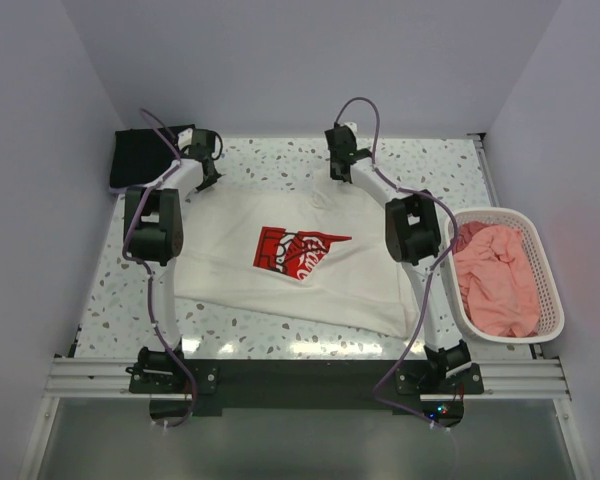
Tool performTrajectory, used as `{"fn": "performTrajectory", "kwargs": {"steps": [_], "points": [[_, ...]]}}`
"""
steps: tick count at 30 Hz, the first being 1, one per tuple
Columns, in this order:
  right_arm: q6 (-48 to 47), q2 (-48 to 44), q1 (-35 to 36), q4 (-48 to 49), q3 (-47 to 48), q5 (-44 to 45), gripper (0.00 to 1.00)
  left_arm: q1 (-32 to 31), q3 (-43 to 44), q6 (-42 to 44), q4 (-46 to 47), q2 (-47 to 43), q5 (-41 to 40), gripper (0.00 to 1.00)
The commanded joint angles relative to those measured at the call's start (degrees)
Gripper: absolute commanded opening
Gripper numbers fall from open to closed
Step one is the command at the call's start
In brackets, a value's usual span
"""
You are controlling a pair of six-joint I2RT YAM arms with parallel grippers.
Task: Fold and stack the t-shirts
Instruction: Fold the tshirt
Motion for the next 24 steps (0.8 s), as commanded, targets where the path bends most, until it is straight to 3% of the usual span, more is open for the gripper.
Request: {"fn": "performTrajectory", "kwargs": {"steps": [1,10,15,17,24], "points": [[1.0,-3.4,-0.7,-0.7,-0.2,3.8,0.11,-0.1,-0.5,0.2,2.4,-2.2,-0.2,0.0],[0.3,-7.4,-3.0,-0.2,-0.6,0.8,0.13,0.5,-2.0,0.0,3.5,-3.0,0.2,0.0],[-0.5,-7.6,-3.7,-0.1,-1.2,-3.1,0.06,0.5,-2.2,0.0,3.7,-3.3,0.5,0.0],[-0.5,-7.6,-4.0,-0.5,-1.1,-2.8,0.0,0.6,-2.1,0.0,3.8,-3.4,0.7,0.0],[-2.3,-7.4,-6.7,-1.5,1.7,1.2,0.0,0.6,-1.3,-0.1,4.4,-2.8,1.4,0.0]]}}
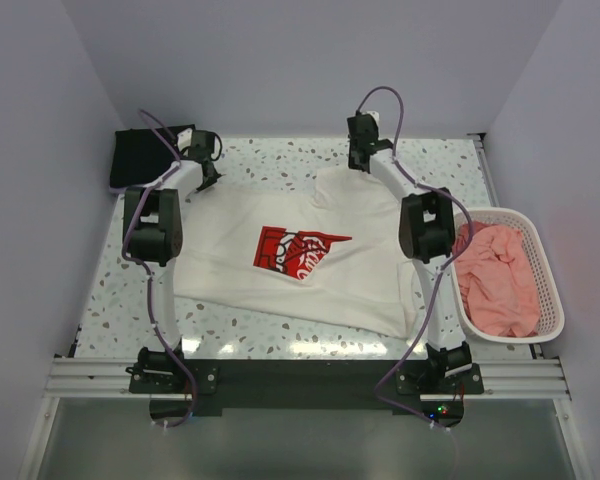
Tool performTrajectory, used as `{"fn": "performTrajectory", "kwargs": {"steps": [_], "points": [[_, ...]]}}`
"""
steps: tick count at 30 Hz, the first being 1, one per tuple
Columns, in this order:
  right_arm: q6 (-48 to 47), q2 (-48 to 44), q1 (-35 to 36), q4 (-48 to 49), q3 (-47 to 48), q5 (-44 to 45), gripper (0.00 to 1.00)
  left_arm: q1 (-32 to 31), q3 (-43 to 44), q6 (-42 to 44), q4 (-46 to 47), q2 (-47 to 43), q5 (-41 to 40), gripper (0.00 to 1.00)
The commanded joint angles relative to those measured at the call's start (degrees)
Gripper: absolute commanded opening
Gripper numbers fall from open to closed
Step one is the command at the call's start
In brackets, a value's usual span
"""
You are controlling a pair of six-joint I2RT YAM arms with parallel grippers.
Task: Fold and stack the t-shirts
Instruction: Fold the tshirt
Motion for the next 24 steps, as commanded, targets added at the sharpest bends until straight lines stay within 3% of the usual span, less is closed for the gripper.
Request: {"fn": "performTrajectory", "kwargs": {"steps": [1,14,24], "points": [[-2.2,-3.6,-2.1,-0.9,3.0,2.5,0.0,0.4,0.5,0.0,2.1,-2.2,1.0,0.0],[-3.0,-1.7,-6.0,-2.5,11.4,2.2,0.0,2.1,3.9,0.2,3.9,-0.7,2.4,0.0],[-3.1,-3.4,-8.3,-2.8,13.9,1.7,0.0,3.4,12.9,0.6,3.7,3.0,5.7,0.0]]}}
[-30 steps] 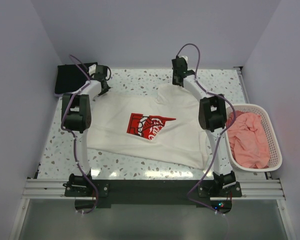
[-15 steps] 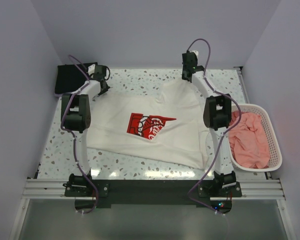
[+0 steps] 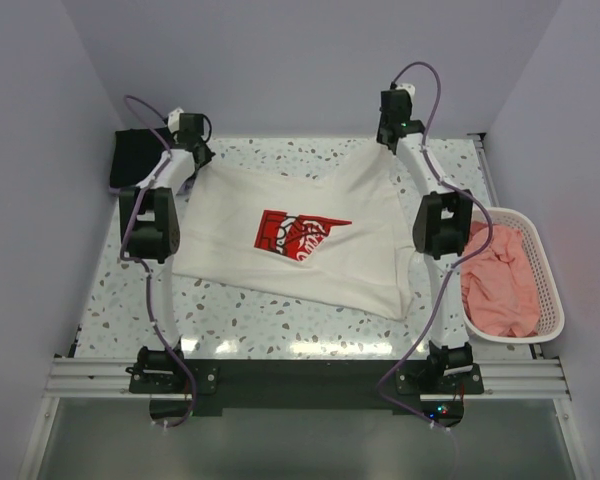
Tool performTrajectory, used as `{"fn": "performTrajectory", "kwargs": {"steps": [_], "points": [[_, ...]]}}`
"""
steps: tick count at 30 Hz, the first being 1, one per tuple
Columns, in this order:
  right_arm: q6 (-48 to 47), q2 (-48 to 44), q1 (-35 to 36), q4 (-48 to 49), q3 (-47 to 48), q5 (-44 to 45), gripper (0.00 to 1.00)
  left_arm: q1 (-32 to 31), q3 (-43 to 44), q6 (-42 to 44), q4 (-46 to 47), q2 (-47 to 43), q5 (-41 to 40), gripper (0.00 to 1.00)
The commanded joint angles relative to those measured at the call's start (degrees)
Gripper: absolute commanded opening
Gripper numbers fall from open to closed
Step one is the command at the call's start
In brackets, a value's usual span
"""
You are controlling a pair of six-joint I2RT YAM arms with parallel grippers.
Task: Fold and stack the t-shirts
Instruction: Fold the tshirt
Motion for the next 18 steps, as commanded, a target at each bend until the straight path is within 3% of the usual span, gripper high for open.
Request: {"fn": "performTrajectory", "kwargs": {"steps": [1,7,14,18], "points": [[-0.8,-4.0,-0.9,-0.1,2.7,0.5,0.0,1.1,4.5,0.6,2.4,1.8,1.9,0.0],[1.1,-14.6,-0.8,1.6,-10.2,-0.1,0.0,1.6,3.7,1.0,2.2,0.7,3.1,0.0],[7.2,-33.6,-0.4,5.1,-37.2,-3.1,0.0,2.1,-0.9,1.9,2.5,-2.0,3.5,0.0],[9.7,-43.0,0.7,5.2,-48.1,-4.7,0.0,4.0,-4.3,2.0,2.6,-4.4,3.2,0.0]]}}
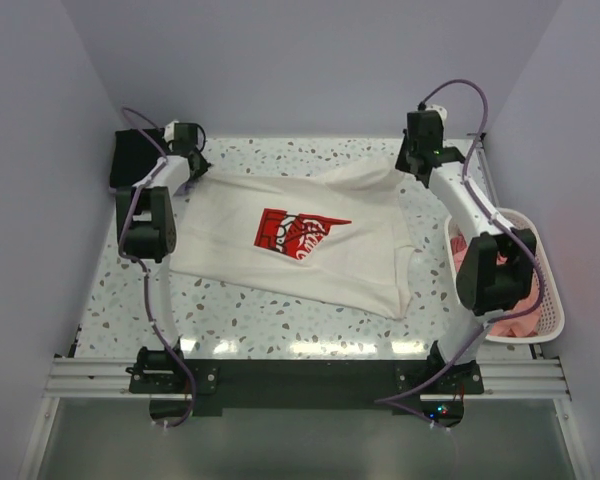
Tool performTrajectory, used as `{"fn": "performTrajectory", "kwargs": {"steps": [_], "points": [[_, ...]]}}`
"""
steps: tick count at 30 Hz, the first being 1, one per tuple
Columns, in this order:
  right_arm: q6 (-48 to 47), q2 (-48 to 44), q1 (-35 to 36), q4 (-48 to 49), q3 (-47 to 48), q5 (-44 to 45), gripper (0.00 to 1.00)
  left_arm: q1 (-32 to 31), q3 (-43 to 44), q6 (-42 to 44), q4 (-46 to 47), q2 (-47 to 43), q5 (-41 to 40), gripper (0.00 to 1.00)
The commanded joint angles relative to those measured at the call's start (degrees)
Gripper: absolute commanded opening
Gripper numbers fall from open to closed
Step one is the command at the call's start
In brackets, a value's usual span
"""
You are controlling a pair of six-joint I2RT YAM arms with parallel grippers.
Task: Fold and stack the t-shirts
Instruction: Fold the tshirt
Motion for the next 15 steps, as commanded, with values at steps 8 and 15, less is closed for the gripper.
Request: {"fn": "performTrajectory", "kwargs": {"steps": [8,15], "points": [[8.2,-21.4,3.4,2.1,-23.0,-3.6,0.0,2.5,-10.9,0.1,4.5,-11.8,0.2,0.0],[9.8,-31.7,8.0,-0.1,-31.3,-2.9,0.0,2.5,-17.2,-0.5,5.6,-17.1,-0.1,0.0]]}}
